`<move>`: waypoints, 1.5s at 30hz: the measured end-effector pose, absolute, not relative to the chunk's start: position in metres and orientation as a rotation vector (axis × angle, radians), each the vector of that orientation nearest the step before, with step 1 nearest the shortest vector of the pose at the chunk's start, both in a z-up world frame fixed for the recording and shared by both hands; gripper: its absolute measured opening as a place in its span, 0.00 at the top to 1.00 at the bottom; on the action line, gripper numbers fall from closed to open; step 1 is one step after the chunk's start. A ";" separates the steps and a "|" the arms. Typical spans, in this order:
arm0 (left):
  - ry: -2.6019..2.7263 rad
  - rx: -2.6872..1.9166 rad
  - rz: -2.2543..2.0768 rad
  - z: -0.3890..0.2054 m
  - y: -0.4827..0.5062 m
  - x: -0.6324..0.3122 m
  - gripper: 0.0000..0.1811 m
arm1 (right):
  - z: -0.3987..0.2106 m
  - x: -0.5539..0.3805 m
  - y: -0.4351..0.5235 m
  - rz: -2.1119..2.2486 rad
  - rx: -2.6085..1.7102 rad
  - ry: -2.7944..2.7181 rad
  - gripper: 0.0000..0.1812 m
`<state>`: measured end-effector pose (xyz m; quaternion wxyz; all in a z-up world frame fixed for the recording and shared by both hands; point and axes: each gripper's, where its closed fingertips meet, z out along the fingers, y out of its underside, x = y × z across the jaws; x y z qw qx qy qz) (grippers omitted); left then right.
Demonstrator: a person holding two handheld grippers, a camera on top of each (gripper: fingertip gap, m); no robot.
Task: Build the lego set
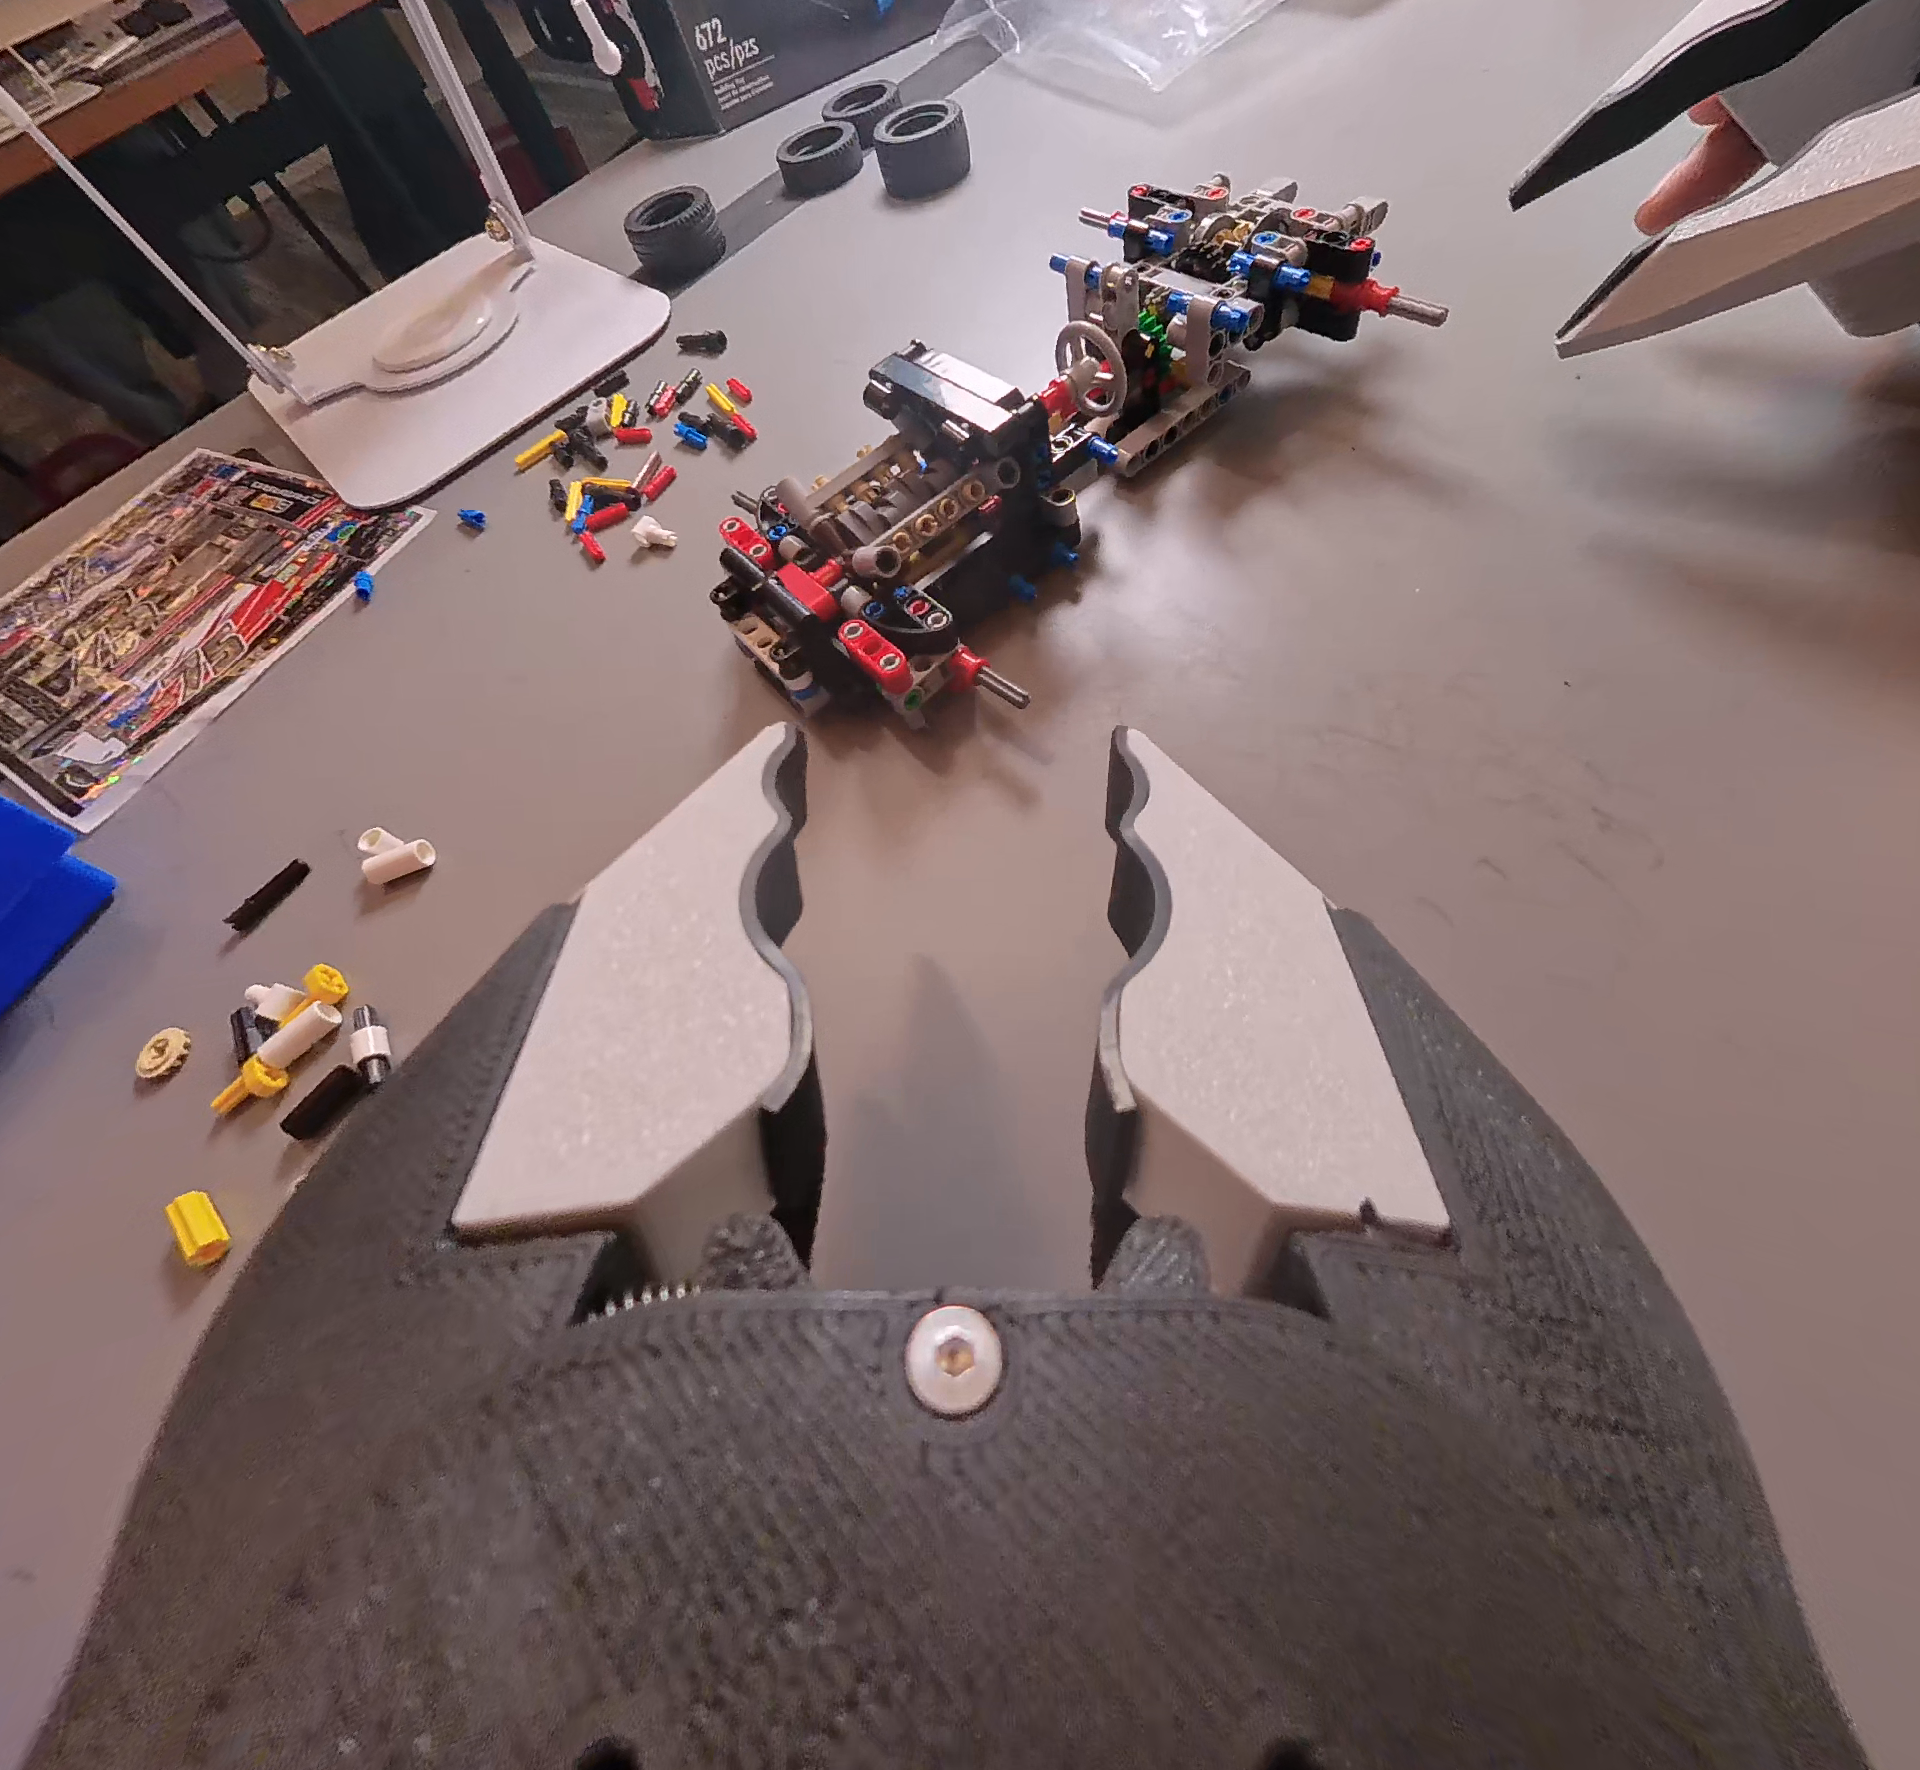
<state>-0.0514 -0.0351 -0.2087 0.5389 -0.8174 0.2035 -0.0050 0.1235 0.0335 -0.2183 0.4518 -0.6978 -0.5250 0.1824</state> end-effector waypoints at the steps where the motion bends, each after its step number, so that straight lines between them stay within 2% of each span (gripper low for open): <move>1: 0.479 -1.944 -0.009 -0.208 -0.035 -0.052 0.69 | -0.218 0.123 0.033 0.450 -1.720 -1.296 0.76; 8: 0.483 -1.971 0.017 -0.213 -0.035 -0.054 0.70 | -0.215 0.124 0.033 0.474 -1.714 -1.280 0.76; 16: 0.507 -2.010 -0.006 -0.222 -0.036 -0.050 0.64 | -0.213 0.124 0.031 0.478 -1.700 -1.283 0.76; 30: 0.431 -1.858 -0.062 -0.188 -0.036 -0.057 0.60 | -0.198 0.127 0.035 0.516 -1.662 -1.192 0.74; 42: 0.419 -1.825 -0.041 -0.183 -0.036 -0.060 0.61 | -0.189 0.128 0.037 0.554 -1.636 -1.152 0.74; 45: 0.372 -1.754 0.003 -0.164 -0.036 -0.070 0.65 | -0.176 0.127 0.042 0.585 -1.601 -1.101 0.73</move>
